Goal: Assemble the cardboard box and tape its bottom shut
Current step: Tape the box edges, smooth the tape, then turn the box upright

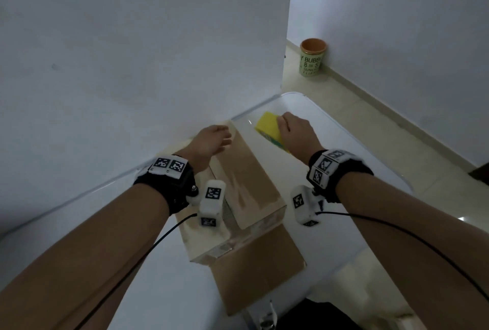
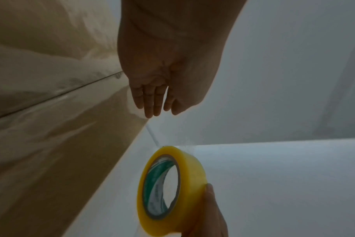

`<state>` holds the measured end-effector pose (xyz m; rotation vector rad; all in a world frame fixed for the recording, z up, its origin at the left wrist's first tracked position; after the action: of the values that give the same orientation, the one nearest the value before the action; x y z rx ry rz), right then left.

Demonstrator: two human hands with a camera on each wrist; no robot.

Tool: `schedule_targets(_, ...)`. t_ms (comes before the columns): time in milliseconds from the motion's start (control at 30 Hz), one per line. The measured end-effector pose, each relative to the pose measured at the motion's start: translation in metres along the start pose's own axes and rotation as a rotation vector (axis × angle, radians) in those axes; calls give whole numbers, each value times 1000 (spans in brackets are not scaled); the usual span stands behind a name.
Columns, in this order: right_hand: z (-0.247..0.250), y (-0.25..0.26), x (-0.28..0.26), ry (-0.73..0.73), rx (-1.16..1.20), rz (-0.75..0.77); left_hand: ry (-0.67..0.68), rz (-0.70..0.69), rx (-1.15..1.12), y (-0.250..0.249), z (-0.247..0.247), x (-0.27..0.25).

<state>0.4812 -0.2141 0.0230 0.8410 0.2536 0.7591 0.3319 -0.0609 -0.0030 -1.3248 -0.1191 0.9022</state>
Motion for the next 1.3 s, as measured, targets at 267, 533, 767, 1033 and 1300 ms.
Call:
schedule_targets(267,-19,83,-42,52,89,93,81,118,-406,8,27,-44)
schedule_targets(533,-67,127,-84,248,3,163,51,20,-165,36,72,-104)
schedule_targets(767,-104,153,-111,574,-57,31,-43,-6,-55,79,110,-129)
schedule_targets(1033,-133,150,-151,894,295,-145,-124,7,-44,121,118,-151)
schedule_targets(1300,-115,137,-163,863,-239,21,-307,-53,-63,131,112,-157)
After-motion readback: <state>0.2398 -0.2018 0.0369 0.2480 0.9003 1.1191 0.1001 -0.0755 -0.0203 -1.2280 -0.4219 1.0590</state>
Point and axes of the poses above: each hand's wrist, its own x-axis towards the middle knuckle, its own z-axis out of the back of the hand, y = z × x, the point moved 7 cm from there along x, towards the middle knuckle, and after that the axes turned 8 degrees about x, right-handed, at the moved point
